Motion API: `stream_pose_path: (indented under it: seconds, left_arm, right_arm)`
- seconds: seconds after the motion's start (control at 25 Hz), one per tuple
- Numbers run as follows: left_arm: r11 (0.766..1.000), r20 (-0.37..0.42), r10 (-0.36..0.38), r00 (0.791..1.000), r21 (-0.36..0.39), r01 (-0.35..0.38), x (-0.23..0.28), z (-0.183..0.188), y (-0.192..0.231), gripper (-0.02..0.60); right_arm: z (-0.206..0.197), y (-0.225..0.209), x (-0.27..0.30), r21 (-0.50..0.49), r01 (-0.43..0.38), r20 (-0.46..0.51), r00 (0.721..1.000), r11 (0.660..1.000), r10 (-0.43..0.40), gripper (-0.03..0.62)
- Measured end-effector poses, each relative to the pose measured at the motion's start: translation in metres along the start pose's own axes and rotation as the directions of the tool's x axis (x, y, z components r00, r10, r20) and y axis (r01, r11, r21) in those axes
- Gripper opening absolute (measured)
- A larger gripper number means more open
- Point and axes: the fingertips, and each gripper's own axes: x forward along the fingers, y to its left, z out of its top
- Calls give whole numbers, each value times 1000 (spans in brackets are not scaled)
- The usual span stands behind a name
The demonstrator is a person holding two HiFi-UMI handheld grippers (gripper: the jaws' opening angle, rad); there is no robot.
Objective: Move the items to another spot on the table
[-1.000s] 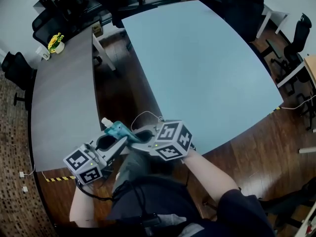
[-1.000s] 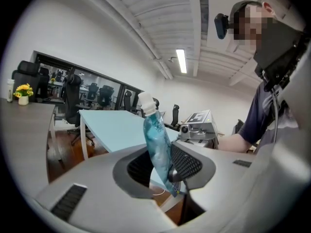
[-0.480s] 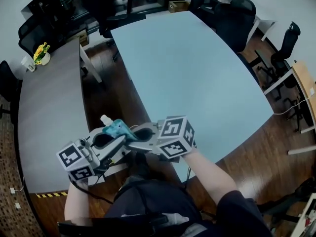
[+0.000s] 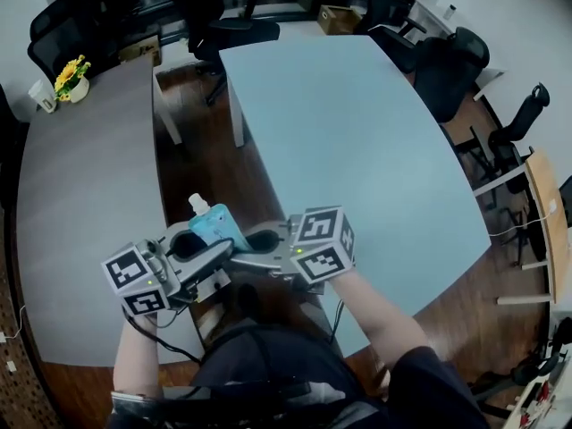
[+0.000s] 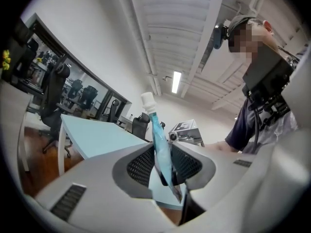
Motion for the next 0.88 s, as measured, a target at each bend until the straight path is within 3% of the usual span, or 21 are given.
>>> stream_pose_path:
  seconds: [0.12,0.28,0.6,0.76,0.88]
  left_arm:
    - [999,12,-34,999,-2,34,-7,3,20,141]
    - [1000,51,6,999,3,-6,-23,13,44,106]
    - [995,95,98,991,-16,-97,-56,12,64,124]
    - [985,137,161,977,-88,-150,-62,15,77,124]
    - [981,106,185,977,-75,-178,-51,20,86,117]
  right_arm:
    - [13,-14,25,-34,0,-43,999,999,-2,41]
    - [28,-28,51,-51,-11,-84,996,999,7,40]
    - [30,-30,80,-5,-133,-111,985,991,131,40]
    - [35,-41,73,3,-178,-77,981,984,178,38]
    - [43,-53,60,-1,-200,-43,979,980,200,38]
